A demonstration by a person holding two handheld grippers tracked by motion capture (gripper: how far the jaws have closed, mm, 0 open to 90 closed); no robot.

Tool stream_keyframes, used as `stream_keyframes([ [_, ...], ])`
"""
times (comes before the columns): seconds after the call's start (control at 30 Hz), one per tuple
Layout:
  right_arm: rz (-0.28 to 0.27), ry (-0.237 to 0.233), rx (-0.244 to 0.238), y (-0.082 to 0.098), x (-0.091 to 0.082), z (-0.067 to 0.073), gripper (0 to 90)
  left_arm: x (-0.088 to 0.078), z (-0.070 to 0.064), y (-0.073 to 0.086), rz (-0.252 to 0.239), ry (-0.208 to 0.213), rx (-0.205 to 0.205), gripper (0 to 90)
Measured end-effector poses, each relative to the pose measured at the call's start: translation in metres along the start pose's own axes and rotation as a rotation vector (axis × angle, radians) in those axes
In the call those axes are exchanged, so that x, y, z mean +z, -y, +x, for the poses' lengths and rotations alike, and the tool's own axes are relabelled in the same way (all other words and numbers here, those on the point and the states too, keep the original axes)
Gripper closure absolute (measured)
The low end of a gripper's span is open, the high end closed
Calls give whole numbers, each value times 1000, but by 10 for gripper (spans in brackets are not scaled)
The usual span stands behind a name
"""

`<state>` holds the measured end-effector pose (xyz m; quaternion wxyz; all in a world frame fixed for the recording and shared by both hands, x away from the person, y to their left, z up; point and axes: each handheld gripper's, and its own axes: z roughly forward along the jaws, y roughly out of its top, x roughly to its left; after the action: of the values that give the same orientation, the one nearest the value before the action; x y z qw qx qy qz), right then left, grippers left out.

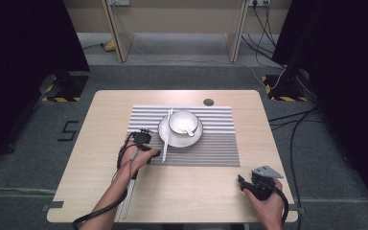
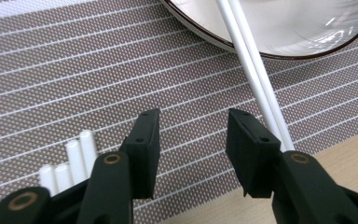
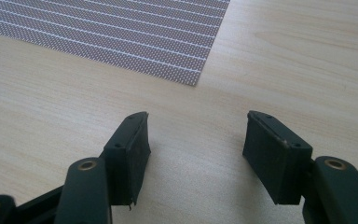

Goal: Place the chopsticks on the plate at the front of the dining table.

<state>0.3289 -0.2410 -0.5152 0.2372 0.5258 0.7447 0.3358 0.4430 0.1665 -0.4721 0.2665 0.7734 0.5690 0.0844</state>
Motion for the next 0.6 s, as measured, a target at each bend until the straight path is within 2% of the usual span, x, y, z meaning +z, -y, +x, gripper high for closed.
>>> stream_keyframes([
  [0.1,0,1,-1,0,0,0,405,-7,2,1,-15,4,5,522],
  [0.33,2,0,4,0,0,0,405,-18,10,9,-42,16,-13,482],
  [0.6,3,1,4,0,0,1,405,-32,21,18,-95,2,-7,439],
])
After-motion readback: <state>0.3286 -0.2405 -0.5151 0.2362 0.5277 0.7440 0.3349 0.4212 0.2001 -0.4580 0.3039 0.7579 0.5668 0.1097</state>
